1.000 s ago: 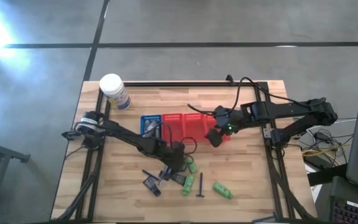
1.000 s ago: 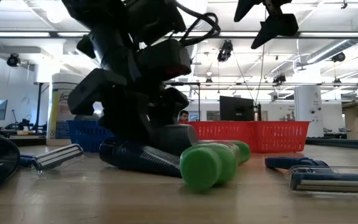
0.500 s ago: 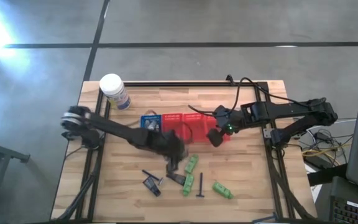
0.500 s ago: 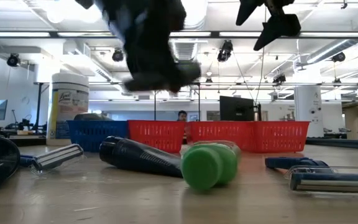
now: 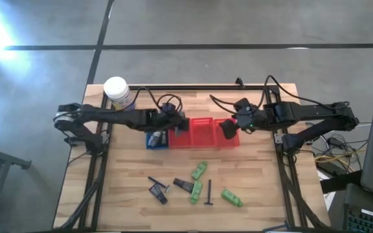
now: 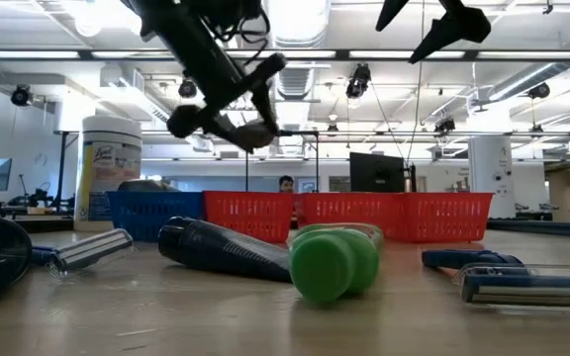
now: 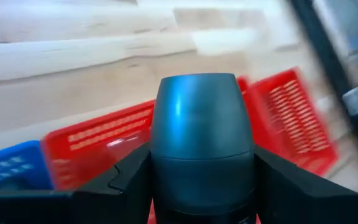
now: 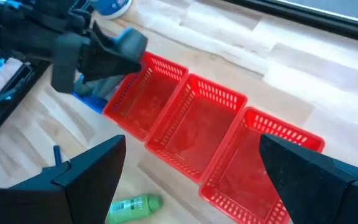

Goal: Pick & Place Travel size toiletries
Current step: Put the deodorant into the blue bin, then put the shampoo into the right red bin

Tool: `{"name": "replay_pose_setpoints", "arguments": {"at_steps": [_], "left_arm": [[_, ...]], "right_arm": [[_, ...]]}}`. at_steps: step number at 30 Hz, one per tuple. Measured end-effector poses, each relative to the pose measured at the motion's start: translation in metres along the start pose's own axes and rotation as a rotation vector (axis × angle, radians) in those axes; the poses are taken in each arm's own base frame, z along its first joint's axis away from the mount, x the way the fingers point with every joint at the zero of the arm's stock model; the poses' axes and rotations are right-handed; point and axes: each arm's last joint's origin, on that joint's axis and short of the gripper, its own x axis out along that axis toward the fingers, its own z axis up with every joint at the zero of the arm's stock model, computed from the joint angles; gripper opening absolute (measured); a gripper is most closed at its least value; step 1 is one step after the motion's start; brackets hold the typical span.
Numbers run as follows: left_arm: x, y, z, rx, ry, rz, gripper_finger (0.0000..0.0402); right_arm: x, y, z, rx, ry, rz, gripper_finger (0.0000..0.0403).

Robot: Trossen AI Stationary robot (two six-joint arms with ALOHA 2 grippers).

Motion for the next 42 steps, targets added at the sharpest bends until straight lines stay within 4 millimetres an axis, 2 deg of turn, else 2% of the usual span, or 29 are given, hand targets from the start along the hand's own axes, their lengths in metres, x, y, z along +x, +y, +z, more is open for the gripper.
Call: {"name": "replay_pose_setpoints", "arguments": {"at_steps": [3, 6, 9, 13, 22, 26, 35, 38, 42], "left_arm": [[-0.006, 0.008, -0.002, 0.047, 0.043, 0.068, 0.0216], [-0.027, 0.018, -0.003, 0.117, 0.079, 0.148, 0.0216], [-0.036, 0.03, -0.006, 0.132, 0.062, 0.223, 0.0216], [-0.029, 0.041, -0.007, 0.061, 0.057, 0.233, 0.0217], [-0.011, 0.067, -0.03, -0.046, 0.107, 0.331, 0.0219], [-0.01, 0.068, -0.032, -0.063, 0.134, 0.324, 0.0236], [-0.015, 0.054, -0.028, -0.056, 0.174, 0.267, 0.028], [-0.022, 0.05, -0.025, -0.023, 0.186, 0.276, 0.0283], [-0.041, 0.046, -0.017, 0.084, 0.217, 0.306, 0.0284]], "right_arm": [[-0.001, 0.0, 0.0, -0.007, -0.001, 0.002, 0.0364], [0.0, -0.001, 0.0, -0.011, 0.003, -0.004, 0.0364], [0.002, 0.0, -0.001, -0.018, 0.007, -0.012, 0.0364], [0.003, 0.0, -0.001, -0.03, 0.003, -0.018, 0.0364], [0.003, -0.001, -0.001, -0.046, -0.013, -0.031, 0.0364], [0.003, -0.001, -0.001, -0.062, -0.013, -0.031, 0.0364], [0.003, -0.001, -0.001, -0.068, -0.014, -0.032, 0.0364], [0.003, -0.001, -0.001, -0.069, -0.013, -0.033, 0.0364], [0.003, -0.001, -0.001, -0.072, -0.01, -0.039, 0.0364]]}}
